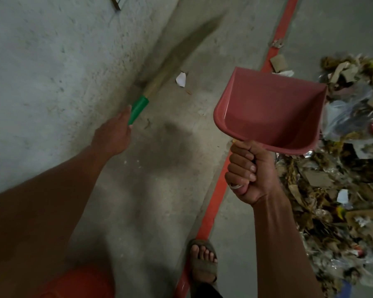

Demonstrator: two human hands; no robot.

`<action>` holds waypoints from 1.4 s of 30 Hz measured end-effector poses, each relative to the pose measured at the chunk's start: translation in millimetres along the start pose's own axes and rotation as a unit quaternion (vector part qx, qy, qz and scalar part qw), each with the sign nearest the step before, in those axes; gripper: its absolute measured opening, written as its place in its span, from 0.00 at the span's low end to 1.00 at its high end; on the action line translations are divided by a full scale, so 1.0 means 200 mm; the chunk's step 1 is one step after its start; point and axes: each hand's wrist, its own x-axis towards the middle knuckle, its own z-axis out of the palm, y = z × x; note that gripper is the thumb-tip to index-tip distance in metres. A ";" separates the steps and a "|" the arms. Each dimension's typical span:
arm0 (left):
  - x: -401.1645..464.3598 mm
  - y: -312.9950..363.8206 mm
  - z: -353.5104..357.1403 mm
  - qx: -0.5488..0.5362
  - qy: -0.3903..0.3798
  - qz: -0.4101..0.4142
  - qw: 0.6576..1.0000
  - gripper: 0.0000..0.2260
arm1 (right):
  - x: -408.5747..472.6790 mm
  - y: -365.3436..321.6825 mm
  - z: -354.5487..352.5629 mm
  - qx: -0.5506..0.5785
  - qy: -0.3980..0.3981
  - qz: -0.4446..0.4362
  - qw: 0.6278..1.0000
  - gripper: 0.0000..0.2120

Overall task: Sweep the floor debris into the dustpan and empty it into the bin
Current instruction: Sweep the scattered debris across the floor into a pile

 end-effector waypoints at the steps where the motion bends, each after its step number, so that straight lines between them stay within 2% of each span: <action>1: 0.02 -0.02 -0.01 0.013 -0.011 -0.031 0.999 0.30 | 0.00 -0.01 0.01 -0.004 0.001 -0.001 1.000 0.19; 5: 0.08 0.03 -0.02 0.046 -0.083 -0.179 0.979 0.30 | 0.00 -0.03 0.01 -0.009 -0.001 0.003 1.000 0.19; 6: 0.07 0.06 -0.02 0.041 -0.101 -0.192 0.975 0.29 | -0.01 -0.03 0.01 -0.009 -0.003 0.003 1.000 0.19; 8: 0.05 0.10 0.01 0.031 -0.110 -0.147 0.982 0.24 | -0.02 -0.02 0.01 -0.011 -0.005 0.004 1.000 0.19; 10: 0.00 0.12 0.04 0.019 -0.100 -0.053 0.993 0.22 | -0.03 0.00 0.02 -0.009 -0.004 0.002 1.000 0.19; 13: -0.06 0.11 0.06 -0.028 -0.132 0.046 0.990 0.28 | -0.05 0.04 0.04 -0.009 -0.002 -0.001 1.000 0.18; 16: -0.15 0.09 0.06 -0.037 -0.140 0.102 0.984 0.31 | -0.07 0.07 0.05 -0.012 -0.004 -0.002 1.000 0.18; 19: -0.24 0.08 0.05 -0.048 -0.088 0.116 0.988 0.31 | -0.10 0.09 0.06 -0.013 -0.011 0.000 1.000 0.18; 21: -0.28 0.04 0.06 -0.058 -0.042 0.091 0.993 0.29 | -0.11 0.11 0.05 -0.009 -0.018 0.002 1.000 0.18; 24: -0.31 -0.01 0.06 -0.023 -0.002 0.006 1.000 0.29 | -0.13 0.14 0.05 -0.009 -0.021 0.003 1.000 0.18; 27: -0.32 -0.01 0.05 0.006 -0.031 -0.111 0.993 0.31 | -0.15 0.16 0.06 -0.010 -0.023 0.005 1.000 0.18; 29: -0.32 0.00 0.04 0.024 -0.075 -0.156 0.985 0.30 | -0.16 0.17 0.06 -0.013 -0.023 0.006 1.000 0.18; 31: -0.36 0.03 0.06 0.036 -0.118 -0.127 0.984 0.27 | -0.18 0.19 0.06 -0.020 -0.023 0.007 1.000 0.18; 37: -0.52 0.18 0.10 0.015 -0.186 0.099 0.978 0.25 | -0.23 0.27 0.08 -0.031 -0.020 0.009 0.999 0.18; 40: -0.63 0.26 0.07 -0.029 -0.180 0.142 0.973 0.26 | -0.27 0.33 0.08 -0.030 -0.020 0.013 0.999 0.18; 42: -0.72 0.26 0.05 -0.049 -0.145 0.135 0.979 0.26 | -0.30 0.38 0.08 -0.030 -0.019 0.015 0.999 0.19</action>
